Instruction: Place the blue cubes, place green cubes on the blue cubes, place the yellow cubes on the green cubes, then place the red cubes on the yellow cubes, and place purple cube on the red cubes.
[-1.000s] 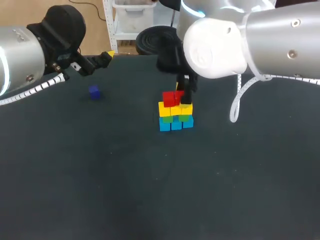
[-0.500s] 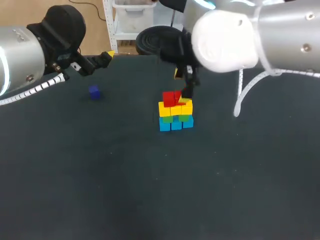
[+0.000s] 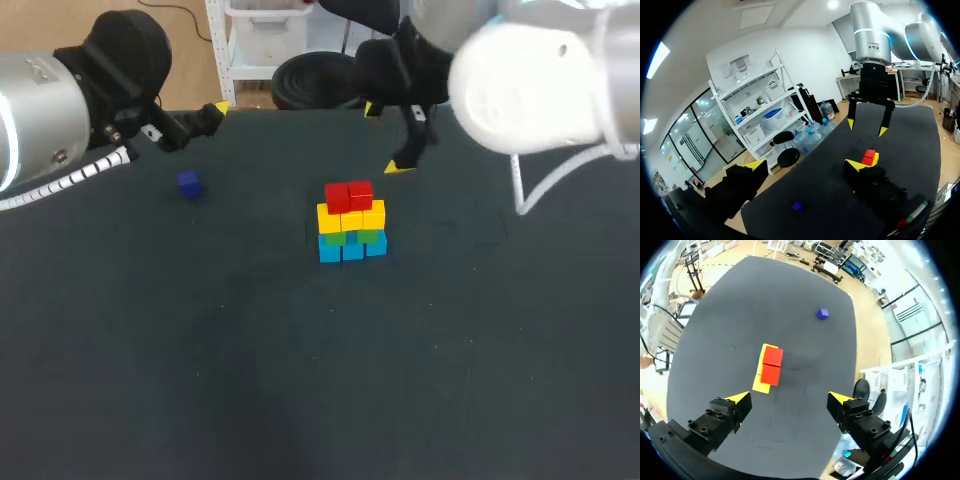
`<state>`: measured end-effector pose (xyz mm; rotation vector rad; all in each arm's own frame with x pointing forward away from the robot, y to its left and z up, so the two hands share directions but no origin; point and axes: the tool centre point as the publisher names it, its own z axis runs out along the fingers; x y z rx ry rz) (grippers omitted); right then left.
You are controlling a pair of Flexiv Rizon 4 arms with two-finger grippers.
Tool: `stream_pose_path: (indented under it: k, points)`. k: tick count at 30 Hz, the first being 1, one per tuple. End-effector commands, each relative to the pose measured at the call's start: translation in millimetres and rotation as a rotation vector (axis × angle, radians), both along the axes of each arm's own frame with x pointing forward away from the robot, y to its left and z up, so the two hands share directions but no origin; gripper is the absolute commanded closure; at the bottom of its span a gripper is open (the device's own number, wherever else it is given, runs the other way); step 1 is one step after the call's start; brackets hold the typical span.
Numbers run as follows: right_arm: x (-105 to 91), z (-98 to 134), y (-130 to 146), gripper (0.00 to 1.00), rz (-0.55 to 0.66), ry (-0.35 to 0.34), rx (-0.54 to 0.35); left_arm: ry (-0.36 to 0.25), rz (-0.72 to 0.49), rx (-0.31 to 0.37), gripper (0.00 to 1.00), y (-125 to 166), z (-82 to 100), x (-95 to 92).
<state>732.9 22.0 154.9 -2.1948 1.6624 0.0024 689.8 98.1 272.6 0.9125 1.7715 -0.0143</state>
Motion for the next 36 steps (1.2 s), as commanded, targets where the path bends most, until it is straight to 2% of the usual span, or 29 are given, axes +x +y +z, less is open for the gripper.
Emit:
stream_pose_path:
  k: [1,5,17,36]
  points:
    - [-2.5,2.6,-12.9,0.0,-0.015,-0.14,0.044,0.006,-0.011,-0.001,0.0,2.2,1.1,1.9]
    - [3.7,11.1,-21.9,0.0,-0.02,-0.183,0.061,0.006,-0.011,-0.001,0.0,2.2,1.1,1.9]
    - [7.3,27.3,-58.0,0.0,-0.121,-0.229,0.082,0.006,-0.011,-0.001,0.0,2.2,1.1,1.9]
    - [5.3,27.6,-57.9,0.0,-0.115,-0.23,0.082,0.006,-0.011,-0.001,0.0,2.2,1.1,1.9]
